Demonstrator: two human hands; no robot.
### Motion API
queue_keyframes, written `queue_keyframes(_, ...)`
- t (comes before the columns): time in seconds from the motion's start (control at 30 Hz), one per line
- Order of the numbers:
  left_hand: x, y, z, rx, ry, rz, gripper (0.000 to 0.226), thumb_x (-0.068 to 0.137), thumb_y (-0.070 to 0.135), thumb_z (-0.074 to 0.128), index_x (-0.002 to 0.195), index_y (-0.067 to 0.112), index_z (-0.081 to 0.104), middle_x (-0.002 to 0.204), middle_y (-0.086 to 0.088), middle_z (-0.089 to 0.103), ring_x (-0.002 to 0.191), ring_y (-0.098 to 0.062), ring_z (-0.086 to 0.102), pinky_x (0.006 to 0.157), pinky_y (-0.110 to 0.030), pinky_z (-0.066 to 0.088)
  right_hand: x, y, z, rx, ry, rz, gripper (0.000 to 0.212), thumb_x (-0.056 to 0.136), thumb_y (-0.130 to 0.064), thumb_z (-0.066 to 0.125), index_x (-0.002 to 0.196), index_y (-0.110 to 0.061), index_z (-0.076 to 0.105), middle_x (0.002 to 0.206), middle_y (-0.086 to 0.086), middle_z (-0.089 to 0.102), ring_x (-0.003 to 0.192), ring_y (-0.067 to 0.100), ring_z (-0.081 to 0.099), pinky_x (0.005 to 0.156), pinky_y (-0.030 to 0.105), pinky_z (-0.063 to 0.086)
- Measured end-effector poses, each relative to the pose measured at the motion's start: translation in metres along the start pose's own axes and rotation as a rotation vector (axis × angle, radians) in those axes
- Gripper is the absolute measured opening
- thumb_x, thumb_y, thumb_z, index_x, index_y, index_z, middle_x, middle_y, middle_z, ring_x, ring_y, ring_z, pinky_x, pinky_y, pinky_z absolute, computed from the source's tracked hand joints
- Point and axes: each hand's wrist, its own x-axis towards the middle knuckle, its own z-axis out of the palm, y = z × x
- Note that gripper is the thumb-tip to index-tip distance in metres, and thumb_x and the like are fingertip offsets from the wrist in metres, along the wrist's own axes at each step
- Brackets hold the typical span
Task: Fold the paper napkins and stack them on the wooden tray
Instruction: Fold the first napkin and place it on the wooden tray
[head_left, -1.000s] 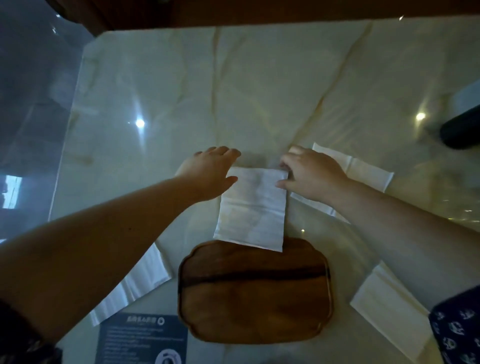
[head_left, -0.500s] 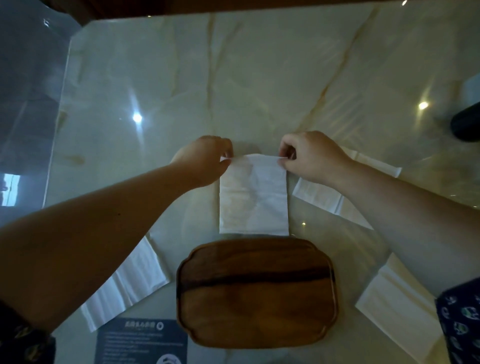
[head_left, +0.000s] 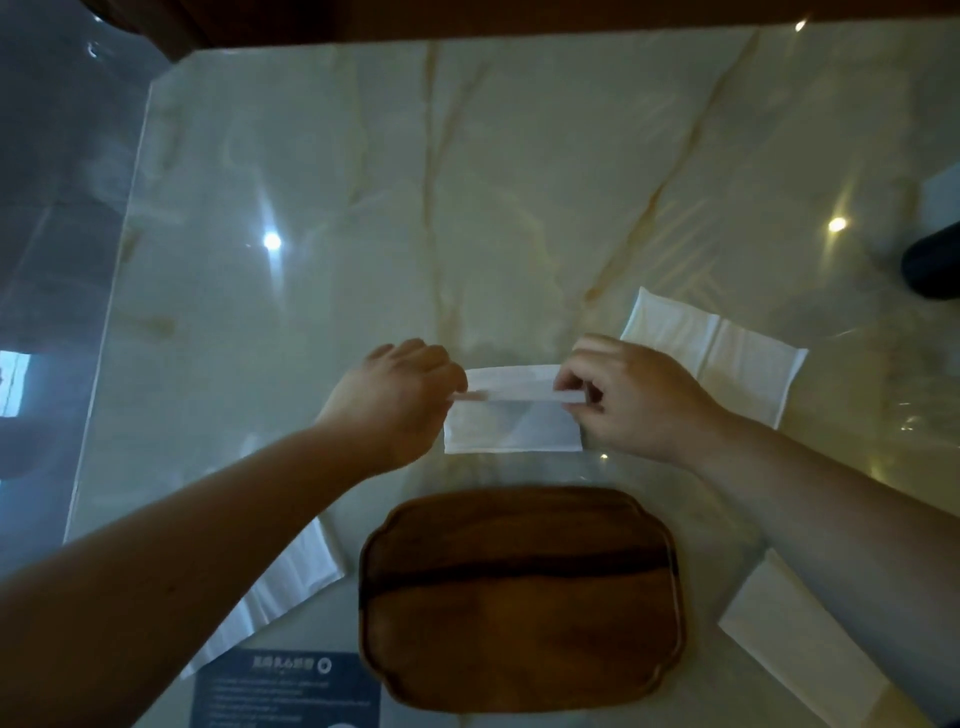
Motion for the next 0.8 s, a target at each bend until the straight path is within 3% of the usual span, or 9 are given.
queue_keyframes(0.13,-0.014,0.007,0.009,0.001,-0.081,0.050,0.027,0.074,0.036,0.067,0.094,0.018,0.068,0.087,-0.005,0.067,0.082,-0.029,0.061,0.070,-0.040,0.049,-0.009,0.004,0.005,0.056,-0.127,-0.002,0.031,0.068,-0.041,0.075,0.087,-0.019,0.064,0.085,-0.008,0.056,0.071,0.007,0.050,0.061,0.025,0.043)
queue_keyframes(0.2,-0.015,0.006,0.009,-0.014,-0.077,0.023,0.033,0.078,0.045,0.062,0.096,0.018,0.068,0.089,-0.005,0.068,0.083,-0.027,0.061,0.072,-0.040,0.049,-0.006,0.006,0.002,0.079,-0.104,0.025,0.037,0.070,-0.051,0.071,0.088,-0.020,0.064,0.084,-0.008,0.056,0.072,0.006,0.052,0.063,0.023,0.044)
queue_keyframes(0.4,0.006,-0.004,0.009,-0.086,0.019,-0.187,0.025,0.086,0.035,0.060,0.104,0.019,0.064,0.105,-0.004,0.065,0.096,-0.025,0.059,0.079,-0.037,0.046,0.021,0.009,-0.003,-0.040,0.070,0.100,0.018,0.080,-0.032,0.066,0.087,-0.015,0.063,0.082,-0.003,0.057,0.074,0.015,0.055,0.061,0.029,0.040)
queue_keyframes(0.6,0.018,-0.008,0.021,-0.061,-0.047,-0.292,0.033,0.086,0.034,0.059,0.117,0.024,0.054,0.115,-0.001,0.057,0.110,-0.024,0.051,0.085,-0.038,0.043,0.030,0.013,0.008,-0.212,-0.025,0.156,0.017,0.078,-0.031,0.063,0.090,-0.018,0.061,0.088,-0.001,0.056,0.084,0.022,0.057,0.063,0.030,0.035)
queue_keyframes(0.8,0.021,-0.010,0.027,-0.079,-0.101,-0.350,0.017,0.085,0.034,0.060,0.099,0.024,0.061,0.107,-0.002,0.050,0.107,-0.023,0.046,0.089,-0.039,0.041,0.027,0.015,0.020,-0.180,-0.014,0.215,0.004,0.080,-0.022,0.061,0.081,-0.018,0.062,0.083,-0.004,0.051,0.083,0.023,0.056,0.063,0.030,0.036)
